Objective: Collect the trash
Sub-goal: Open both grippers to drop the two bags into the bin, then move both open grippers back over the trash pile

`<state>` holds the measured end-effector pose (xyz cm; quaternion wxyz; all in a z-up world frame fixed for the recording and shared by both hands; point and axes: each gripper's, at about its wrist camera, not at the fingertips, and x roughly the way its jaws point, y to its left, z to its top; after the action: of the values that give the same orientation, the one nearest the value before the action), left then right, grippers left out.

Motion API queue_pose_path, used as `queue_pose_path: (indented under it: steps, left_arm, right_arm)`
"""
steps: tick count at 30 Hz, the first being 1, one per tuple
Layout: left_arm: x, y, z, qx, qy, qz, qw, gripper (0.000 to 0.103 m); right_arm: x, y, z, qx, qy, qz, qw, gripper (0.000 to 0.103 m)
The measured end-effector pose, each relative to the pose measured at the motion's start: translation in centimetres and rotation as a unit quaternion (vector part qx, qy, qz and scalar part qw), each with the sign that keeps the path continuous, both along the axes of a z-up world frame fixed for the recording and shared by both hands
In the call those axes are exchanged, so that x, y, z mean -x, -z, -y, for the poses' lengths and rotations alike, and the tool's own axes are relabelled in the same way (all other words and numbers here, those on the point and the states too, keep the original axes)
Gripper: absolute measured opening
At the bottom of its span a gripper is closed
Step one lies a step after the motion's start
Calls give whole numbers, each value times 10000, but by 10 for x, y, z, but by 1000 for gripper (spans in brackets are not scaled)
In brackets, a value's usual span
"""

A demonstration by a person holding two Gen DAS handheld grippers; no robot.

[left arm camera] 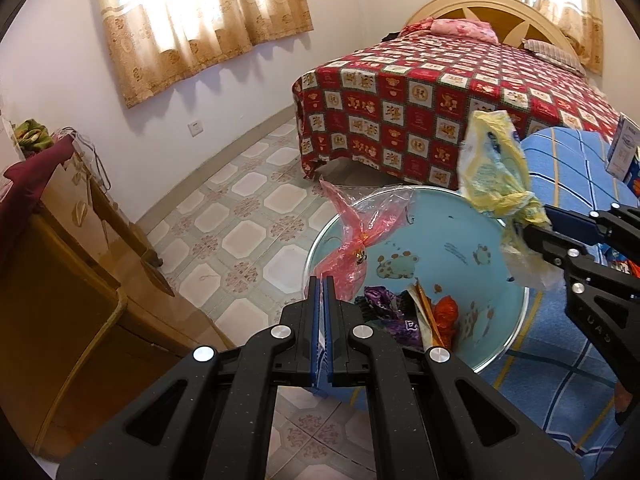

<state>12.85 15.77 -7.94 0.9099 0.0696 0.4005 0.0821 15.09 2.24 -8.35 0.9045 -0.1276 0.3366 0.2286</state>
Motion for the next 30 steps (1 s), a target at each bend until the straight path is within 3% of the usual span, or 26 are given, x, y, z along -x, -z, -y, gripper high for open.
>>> queue_pose_path:
  steps: [3, 5, 6, 7, 9, 16, 22, 30]
  left_arm:
    - [-1, 1, 4, -19, 36, 35, 10000, 7]
    - [-1, 3, 6, 17, 57, 12, 10000, 29]
    - [0, 3, 6, 19, 53, 29, 10000, 52]
    - [1, 2, 6, 24, 49, 72, 10000, 61]
    - [3, 2, 9, 39, 119, 80, 9999, 61]
    - [2, 10, 16, 91, 129, -49, 9999, 90]
    - [-2, 30, 27, 111, 229, -477, 9985, 90]
    - [0, 35, 68, 0, 606, -469, 9971, 90]
  right_arm:
    - [1, 0, 0, -92, -26, 57, 9999, 30]
    - [1, 1, 1, -154, -2, 40, 9999, 36]
    - [1, 0, 2, -172, 2, 52, 9998, 45]
    - [2, 0, 4, -186, 19, 74, 9998, 52]
    - [3, -1, 8, -210, 66, 81, 9997, 55]
    - [26, -5, 47, -338, 413, 135, 9985, 66]
    - [61, -7, 102, -470, 875, 230, 9948, 74]
    - [100, 1, 188, -610, 1783, 215, 9819, 76]
